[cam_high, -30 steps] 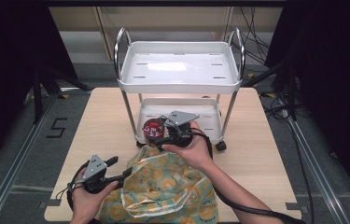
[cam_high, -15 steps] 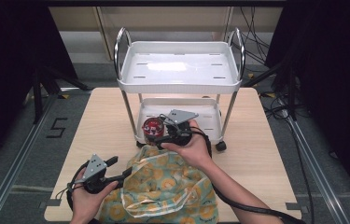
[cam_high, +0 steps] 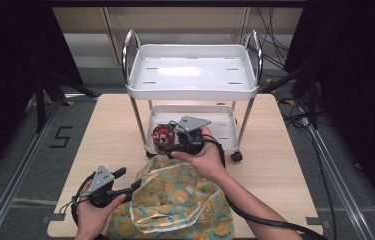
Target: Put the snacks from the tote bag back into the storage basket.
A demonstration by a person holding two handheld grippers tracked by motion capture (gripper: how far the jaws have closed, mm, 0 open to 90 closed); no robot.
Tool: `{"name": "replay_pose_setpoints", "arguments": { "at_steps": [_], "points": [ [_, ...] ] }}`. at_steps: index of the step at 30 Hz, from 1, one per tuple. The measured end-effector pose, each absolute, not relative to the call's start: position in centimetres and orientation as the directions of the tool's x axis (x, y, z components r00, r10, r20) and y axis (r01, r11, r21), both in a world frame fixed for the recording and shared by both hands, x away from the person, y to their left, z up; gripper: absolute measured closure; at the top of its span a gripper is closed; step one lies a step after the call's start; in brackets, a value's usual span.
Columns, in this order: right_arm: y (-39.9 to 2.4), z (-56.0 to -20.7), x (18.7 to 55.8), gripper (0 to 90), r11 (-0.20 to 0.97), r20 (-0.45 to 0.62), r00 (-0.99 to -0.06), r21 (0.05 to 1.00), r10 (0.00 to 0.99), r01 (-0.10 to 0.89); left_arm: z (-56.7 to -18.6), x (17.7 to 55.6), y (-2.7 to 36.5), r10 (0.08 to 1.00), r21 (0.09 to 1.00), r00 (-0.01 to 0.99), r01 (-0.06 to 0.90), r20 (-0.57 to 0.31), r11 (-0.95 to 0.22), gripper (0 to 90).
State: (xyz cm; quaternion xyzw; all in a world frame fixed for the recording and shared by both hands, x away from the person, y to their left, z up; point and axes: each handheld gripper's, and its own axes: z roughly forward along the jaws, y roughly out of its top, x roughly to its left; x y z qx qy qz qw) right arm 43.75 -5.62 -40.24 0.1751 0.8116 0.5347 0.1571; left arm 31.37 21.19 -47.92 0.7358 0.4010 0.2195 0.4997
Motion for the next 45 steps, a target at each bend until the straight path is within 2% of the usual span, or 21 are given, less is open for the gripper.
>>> {"name": "replay_pose_setpoints", "arguments": {
  "at_steps": [4,19,31,32,35,37,40,41,45],
  "points": [
    [-5.5,-40.4,43.8,26.1,0.361,-0.052,-0.881,0.922,0.471,0.138,-47.9,31.4,21.3,0.805,0.913,0.589,0.365,-0.075,-0.182,28.9],
    [-5.5,-40.3,44.4,26.1,0.360,-0.081,-0.874,0.926,0.480,0.111,-47.9,31.4,21.2,0.807,0.913,0.585,0.368,-0.081,-0.176,29.0],
    [-5.5,-40.4,44.8,26.1,0.355,-0.041,-0.871,0.922,0.490,0.157,-47.9,31.5,21.2,0.806,0.912,0.587,0.366,-0.073,-0.184,28.9],
    [-5.6,-40.5,44.9,26.1,0.353,-0.064,-0.866,0.926,0.496,0.133,-48.0,31.5,21.2,0.806,0.913,0.587,0.367,-0.078,-0.178,28.9],
    [-5.6,-40.5,44.9,26.1,0.350,-0.029,-0.868,0.922,0.495,0.168,-47.9,31.5,21.2,0.808,0.913,0.585,0.366,-0.074,-0.181,29.0],
    [-5.7,-40.5,45.1,26.1,0.359,-0.057,-0.865,0.922,0.499,0.147,-47.9,31.5,21.2,0.805,0.913,0.589,0.365,-0.075,-0.182,29.0],
    [-5.7,-40.6,45.1,26.1,0.354,-0.031,-0.866,0.920,0.498,0.171,-48.0,31.5,21.2,0.807,0.913,0.586,0.367,-0.080,-0.176,29.0],
    [-5.7,-40.6,45.3,26.1,0.359,-0.056,-0.862,0.921,0.503,0.149,-48.0,31.5,21.2,0.806,0.914,0.587,0.366,-0.080,-0.177,29.0],
    [-5.5,-40.5,45.3,26.1,0.360,-0.044,-0.863,0.919,0.503,0.162,-47.9,31.4,21.2,0.810,0.913,0.582,0.369,-0.079,-0.176,28.9]
  ]
}}
